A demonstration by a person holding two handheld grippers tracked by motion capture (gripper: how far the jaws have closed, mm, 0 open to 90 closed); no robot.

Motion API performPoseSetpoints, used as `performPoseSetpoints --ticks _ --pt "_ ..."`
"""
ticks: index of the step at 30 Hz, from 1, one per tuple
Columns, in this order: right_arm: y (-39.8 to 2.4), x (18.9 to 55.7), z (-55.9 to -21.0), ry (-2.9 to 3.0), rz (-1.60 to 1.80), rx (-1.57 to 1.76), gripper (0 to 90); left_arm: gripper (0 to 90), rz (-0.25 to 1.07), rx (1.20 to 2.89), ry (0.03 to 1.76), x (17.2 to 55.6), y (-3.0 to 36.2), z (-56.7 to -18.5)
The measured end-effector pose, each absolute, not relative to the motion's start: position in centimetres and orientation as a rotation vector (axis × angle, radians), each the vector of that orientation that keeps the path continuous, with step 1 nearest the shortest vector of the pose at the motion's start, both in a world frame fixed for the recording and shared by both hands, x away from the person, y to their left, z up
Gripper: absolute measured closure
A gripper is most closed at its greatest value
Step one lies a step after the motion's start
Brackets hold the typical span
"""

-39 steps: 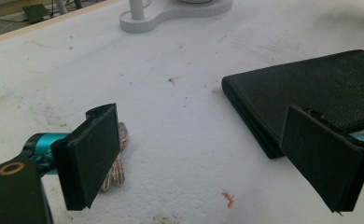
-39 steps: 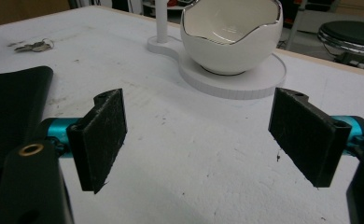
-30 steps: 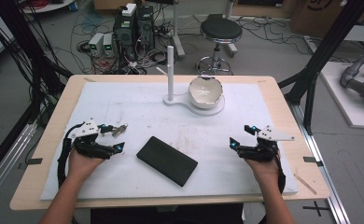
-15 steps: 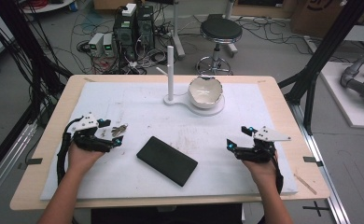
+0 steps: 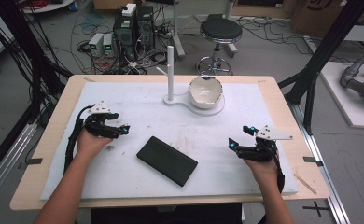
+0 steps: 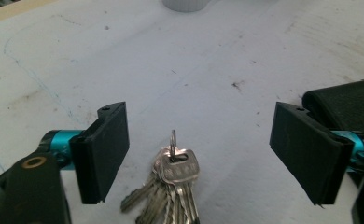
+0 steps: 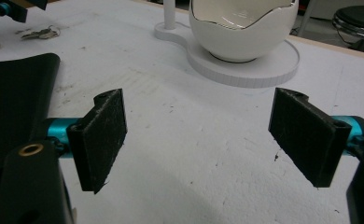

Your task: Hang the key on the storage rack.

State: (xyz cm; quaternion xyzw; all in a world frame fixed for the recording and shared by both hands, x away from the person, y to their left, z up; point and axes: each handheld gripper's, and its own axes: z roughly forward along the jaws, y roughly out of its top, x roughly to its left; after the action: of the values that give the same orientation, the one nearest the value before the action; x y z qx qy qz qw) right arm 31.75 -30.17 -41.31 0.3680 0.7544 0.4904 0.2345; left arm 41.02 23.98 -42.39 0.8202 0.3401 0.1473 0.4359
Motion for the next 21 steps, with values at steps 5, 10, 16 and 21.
performPoseSetpoints --ticks 5,10,16,21 --pt "-30.17 31.71 -41.31 2.076 1.337 1.009 19.6 44.0 0.371 2.075 0.912 41.99 24.14 -43.21" --pt "-30.25 31.72 -41.34 2.078 1.336 1.012 19.6 59.4 0.384 2.113 0.883 42.01 23.72 -43.29" --pt "-30.21 31.72 -41.34 2.081 1.334 1.008 19.6 73.0 0.397 2.115 0.889 42.01 23.44 -43.28" --pt "-30.14 31.70 -41.35 2.081 1.330 1.008 19.6 79.8 0.416 2.140 0.891 42.01 23.21 -43.37"
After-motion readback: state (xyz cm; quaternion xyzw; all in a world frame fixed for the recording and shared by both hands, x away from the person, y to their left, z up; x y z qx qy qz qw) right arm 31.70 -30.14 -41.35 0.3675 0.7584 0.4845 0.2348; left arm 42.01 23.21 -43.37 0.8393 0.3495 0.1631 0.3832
